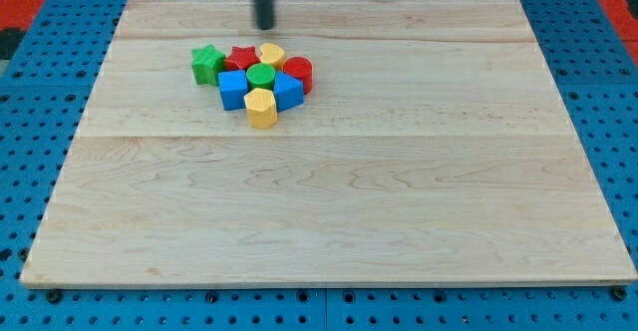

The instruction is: Separate the yellow hexagon from the group of blocks

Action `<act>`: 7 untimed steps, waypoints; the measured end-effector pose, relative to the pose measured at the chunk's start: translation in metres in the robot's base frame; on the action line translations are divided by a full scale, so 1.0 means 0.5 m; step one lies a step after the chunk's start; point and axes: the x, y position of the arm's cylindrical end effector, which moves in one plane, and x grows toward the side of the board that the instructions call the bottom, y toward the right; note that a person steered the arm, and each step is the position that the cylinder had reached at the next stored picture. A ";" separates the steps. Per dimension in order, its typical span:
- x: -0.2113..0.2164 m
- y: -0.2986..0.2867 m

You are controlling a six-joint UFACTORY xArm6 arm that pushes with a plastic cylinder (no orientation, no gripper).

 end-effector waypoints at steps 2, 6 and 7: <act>0.269 0.050; 0.477 0.301; 0.484 0.385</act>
